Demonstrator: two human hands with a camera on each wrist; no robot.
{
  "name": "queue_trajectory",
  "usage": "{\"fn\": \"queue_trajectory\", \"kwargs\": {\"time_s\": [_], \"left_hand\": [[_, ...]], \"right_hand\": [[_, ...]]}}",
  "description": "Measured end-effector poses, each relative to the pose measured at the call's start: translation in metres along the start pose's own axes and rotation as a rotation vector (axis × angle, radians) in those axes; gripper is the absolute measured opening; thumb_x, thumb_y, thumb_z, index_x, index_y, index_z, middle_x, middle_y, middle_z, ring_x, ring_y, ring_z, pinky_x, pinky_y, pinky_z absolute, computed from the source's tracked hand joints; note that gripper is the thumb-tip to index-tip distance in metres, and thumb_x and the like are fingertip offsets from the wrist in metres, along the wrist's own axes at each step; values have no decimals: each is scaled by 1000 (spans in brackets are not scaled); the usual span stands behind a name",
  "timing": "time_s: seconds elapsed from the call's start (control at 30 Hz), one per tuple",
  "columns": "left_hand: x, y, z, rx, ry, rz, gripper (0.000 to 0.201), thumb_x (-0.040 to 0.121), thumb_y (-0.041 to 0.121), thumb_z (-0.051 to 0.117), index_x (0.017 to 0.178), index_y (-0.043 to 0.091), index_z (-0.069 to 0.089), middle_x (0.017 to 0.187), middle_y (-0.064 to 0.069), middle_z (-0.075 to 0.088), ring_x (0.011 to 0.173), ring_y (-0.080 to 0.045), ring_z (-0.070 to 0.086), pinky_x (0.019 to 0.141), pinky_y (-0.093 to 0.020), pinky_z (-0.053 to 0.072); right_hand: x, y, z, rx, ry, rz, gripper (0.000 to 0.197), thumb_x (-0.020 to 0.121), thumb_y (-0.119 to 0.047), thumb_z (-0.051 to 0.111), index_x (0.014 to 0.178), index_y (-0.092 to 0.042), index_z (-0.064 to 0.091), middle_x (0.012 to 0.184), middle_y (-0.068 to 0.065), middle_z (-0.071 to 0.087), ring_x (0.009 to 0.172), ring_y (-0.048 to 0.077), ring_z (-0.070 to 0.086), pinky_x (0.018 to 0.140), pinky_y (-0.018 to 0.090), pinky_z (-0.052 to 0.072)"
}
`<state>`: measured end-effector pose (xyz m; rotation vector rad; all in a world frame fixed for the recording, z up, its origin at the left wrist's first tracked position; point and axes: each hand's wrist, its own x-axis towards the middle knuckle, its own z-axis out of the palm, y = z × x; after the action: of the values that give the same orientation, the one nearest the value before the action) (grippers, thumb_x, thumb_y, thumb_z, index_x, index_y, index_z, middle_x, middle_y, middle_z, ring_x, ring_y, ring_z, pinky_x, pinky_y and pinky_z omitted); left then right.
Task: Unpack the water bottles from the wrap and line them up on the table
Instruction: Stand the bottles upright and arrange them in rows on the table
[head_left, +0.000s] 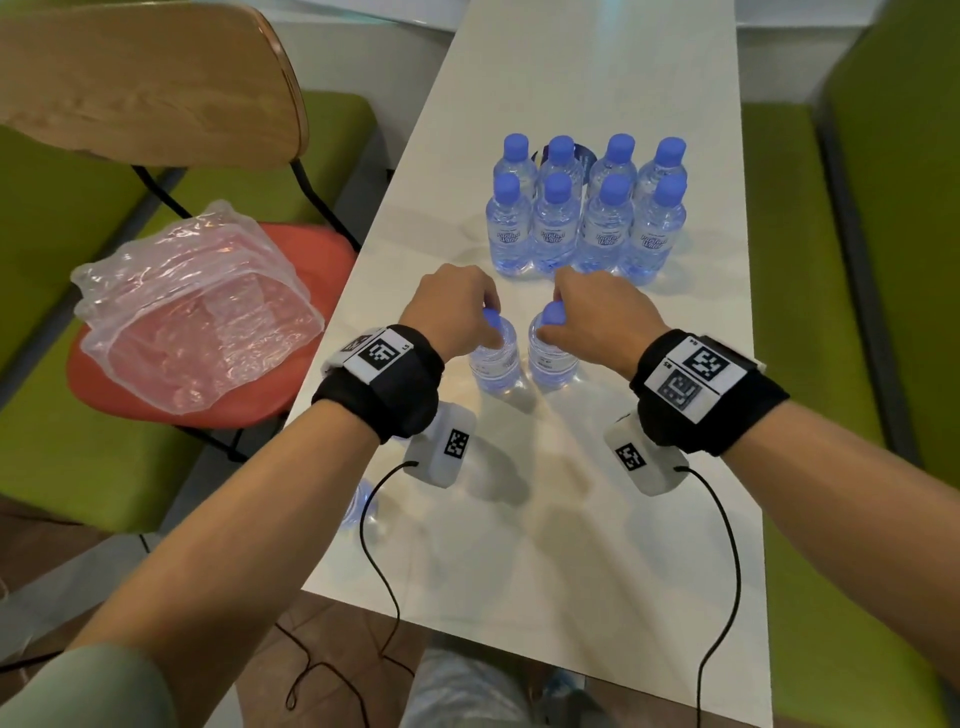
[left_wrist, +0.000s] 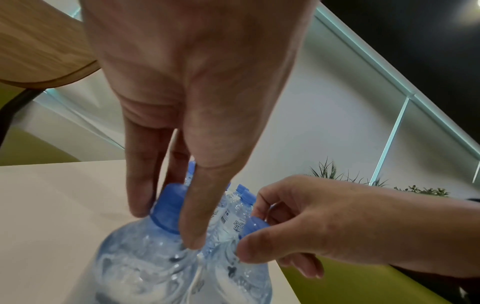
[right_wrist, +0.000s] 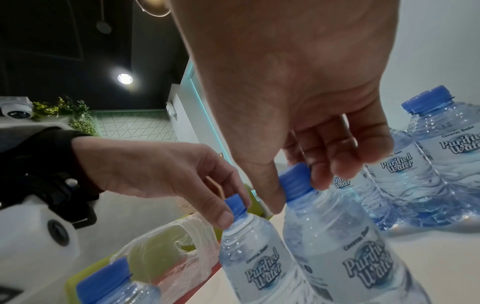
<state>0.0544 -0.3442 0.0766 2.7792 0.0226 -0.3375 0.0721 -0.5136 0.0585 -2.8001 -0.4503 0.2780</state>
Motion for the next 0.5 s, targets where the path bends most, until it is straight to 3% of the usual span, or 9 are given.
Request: {"fn": "queue_trajectory", "kwargs": {"time_s": [0.1,0.33,0.5], "left_hand": [[-1,-1,-1,-15,-13,55,29,73,16,78,102,17,73,103,-1,70,94,-24,62,72,-24,35],[-3,-2,-3,-11,-2,100,29,75,8,72,103,18,75,102,-4,72,88,-22,59,70,-21,33],[-3,-2,-3,-4,-2,112,31,76,8,74,104,19,75,104,-4,71,81,-16,51,70,-23,35]], "right_hand": [[0,-3,-1,11,17,57,35,85,-37,66,91,-11,44,86,6,48,81,28,46,67,32,34],[-3,-9,-5,9,18,85,41,85,-44,68,84,-10,44,85,7,47,82,26,43,68,32,36],[-6,-12,-5,-9,25,113,51,85,-47,67,61,-17,33,67,2,40,77,27,46,64,32,36]]}}
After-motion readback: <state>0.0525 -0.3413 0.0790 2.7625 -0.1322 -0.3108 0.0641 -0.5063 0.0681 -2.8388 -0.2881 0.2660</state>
